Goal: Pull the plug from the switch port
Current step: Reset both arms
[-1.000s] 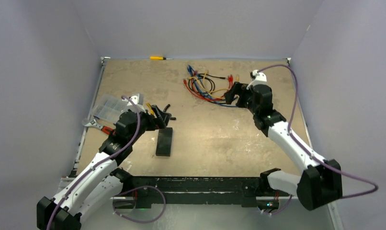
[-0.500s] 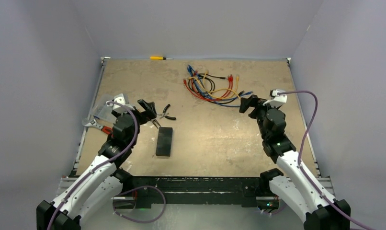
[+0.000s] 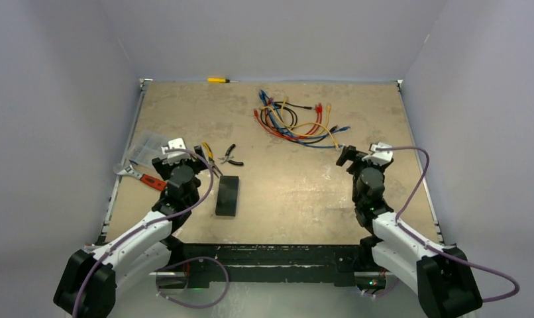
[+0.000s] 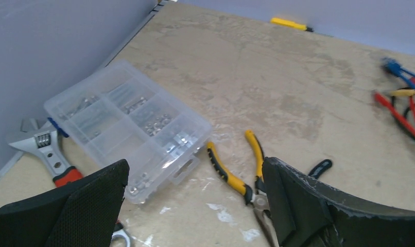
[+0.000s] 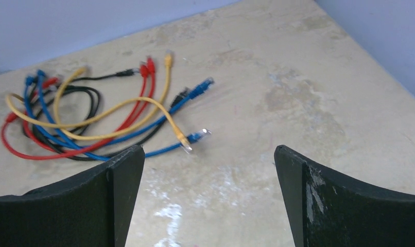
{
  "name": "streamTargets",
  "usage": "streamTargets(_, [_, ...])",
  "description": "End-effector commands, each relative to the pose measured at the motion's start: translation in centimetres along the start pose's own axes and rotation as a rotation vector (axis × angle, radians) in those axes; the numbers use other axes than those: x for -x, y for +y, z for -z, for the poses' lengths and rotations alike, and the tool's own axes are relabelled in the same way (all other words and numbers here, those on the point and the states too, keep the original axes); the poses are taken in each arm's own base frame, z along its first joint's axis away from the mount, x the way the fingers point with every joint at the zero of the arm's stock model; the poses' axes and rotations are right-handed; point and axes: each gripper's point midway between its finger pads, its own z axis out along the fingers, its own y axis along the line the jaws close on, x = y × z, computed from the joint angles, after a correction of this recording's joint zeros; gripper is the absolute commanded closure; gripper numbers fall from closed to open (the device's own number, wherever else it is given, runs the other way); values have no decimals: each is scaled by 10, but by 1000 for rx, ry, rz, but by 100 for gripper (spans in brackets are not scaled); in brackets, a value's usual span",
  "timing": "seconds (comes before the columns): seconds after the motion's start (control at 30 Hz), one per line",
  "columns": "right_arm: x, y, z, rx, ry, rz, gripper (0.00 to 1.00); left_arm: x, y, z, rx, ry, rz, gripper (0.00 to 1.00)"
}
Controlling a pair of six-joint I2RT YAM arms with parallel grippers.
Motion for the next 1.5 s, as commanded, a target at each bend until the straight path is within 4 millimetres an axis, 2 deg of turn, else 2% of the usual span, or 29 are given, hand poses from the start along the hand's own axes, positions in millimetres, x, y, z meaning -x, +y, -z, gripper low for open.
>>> streamTargets(0.0, [35, -16, 8, -22, -268, 22, 1, 5, 23, -6, 99, -90, -86, 0])
streamTargets(0.07, [37, -22, 9, -39, -311, 40, 1, -5, 29, -9, 105, -103, -109, 0])
streamTargets(0.17, [31, -21, -1, -52, -302, 61, 1, -20, 34, -15, 80, -119, -93, 1])
streamTargets(0.3, [30, -23, -8, -59, -338, 84, 1, -30, 41, -27, 36, -132, -77, 1])
streamTargets(0.4, [30, -15, -18, -19, -342, 88, 1, -44, 42, -39, 6, -105, -89, 1])
streamTargets(0.43, [31, -13, -23, -11, -339, 109, 1, -42, 42, -43, 3, -119, -86, 1])
streamTargets(0.53, [23, -7, -32, 18, -310, 155, 2, -42, 33, -54, -42, -111, -90, 1])
streamTargets(0.67, [20, -27, -27, -13, -378, 108, 1, -48, 23, -65, -84, -108, -93, 2])
streamTargets(0.73, [28, -30, -23, -14, -432, 121, 1, -56, 19, -70, -102, -111, -110, 2])
streamTargets(0.83, [11, -23, -40, 6, -322, 129, 2, -72, 15, -81, -100, -58, -138, 1])
streamTargets(0.9, [10, -18, -55, 0, -307, 165, 2, -75, 15, -94, -57, -16, -140, 1])
streamTargets(0.97, [0, -21, -62, -9, -240, 134, 2, -77, 16, -94, -55, -4, -137, 1])
streamTargets(1.03, [6, -22, -63, -10, -271, 135, 2, -76, 17, -93, -53, -18, -135, 1])
streamTargets(1.47, [8, -24, -62, -17, -280, 137, 1, -77, 18, -93, -52, -14, -136, 1])
